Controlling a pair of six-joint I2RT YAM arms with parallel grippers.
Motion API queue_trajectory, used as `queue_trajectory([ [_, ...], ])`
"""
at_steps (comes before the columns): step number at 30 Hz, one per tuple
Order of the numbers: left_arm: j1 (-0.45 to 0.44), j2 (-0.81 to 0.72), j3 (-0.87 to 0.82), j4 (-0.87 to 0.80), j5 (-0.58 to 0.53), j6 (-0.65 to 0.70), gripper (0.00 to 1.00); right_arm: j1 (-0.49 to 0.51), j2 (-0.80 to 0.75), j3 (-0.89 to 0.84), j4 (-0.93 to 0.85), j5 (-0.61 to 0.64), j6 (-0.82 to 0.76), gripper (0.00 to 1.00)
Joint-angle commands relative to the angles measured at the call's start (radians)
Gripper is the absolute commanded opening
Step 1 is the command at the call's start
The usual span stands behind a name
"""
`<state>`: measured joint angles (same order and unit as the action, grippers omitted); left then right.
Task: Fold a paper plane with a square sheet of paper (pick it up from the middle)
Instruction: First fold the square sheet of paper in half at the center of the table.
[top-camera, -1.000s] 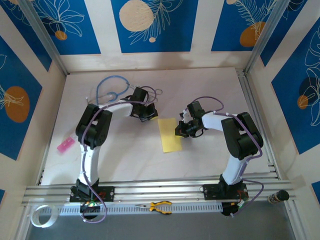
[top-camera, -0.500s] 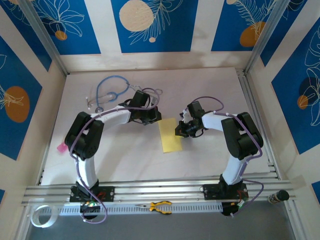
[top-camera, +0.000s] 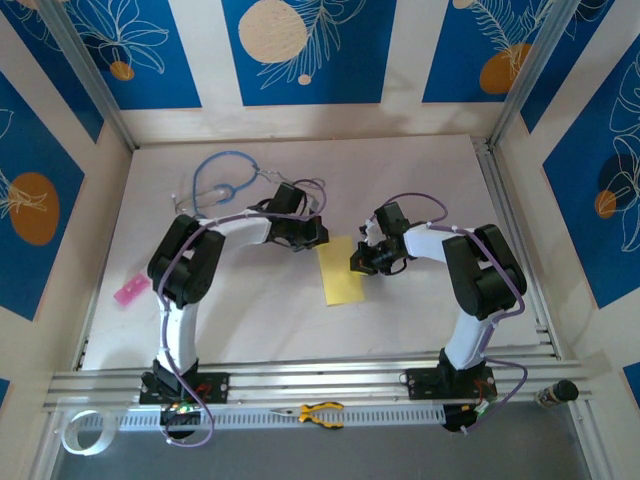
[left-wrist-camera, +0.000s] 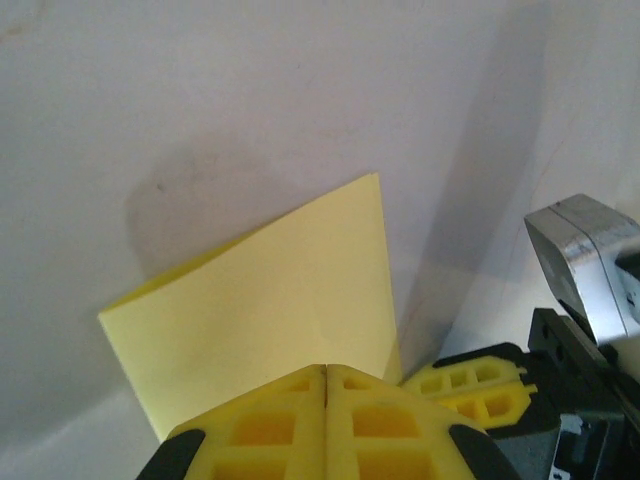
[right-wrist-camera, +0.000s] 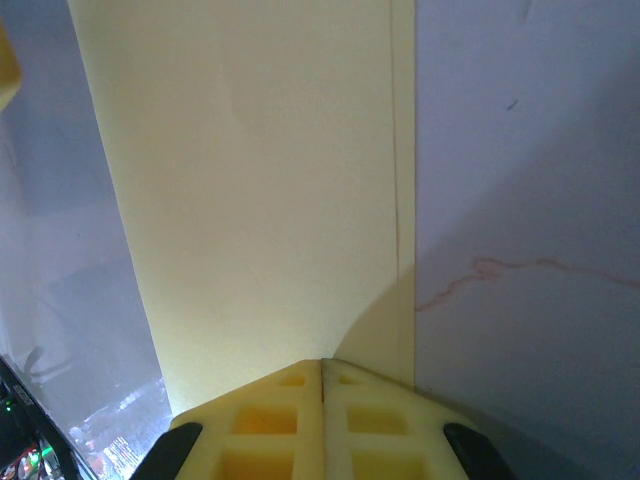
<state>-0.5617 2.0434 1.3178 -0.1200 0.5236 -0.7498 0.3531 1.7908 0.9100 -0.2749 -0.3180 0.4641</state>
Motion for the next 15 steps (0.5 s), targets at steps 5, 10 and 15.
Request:
queue_trajectory([
  [5,-0.004,0.070,0.035,-0.021,-0.015,0.029,0.04,-0.002,0.035,-0.012,-0.096,0.074,-0.014,0.00],
  [10,-0.001,0.091,0.016,-0.004,-0.042,0.030,0.04,-0.003,0.034,-0.013,-0.097,0.074,-0.015,0.00],
  [15,0.016,0.110,-0.006,0.037,-0.039,0.002,0.04,-0.002,0.033,-0.014,-0.096,0.075,-0.014,0.00],
])
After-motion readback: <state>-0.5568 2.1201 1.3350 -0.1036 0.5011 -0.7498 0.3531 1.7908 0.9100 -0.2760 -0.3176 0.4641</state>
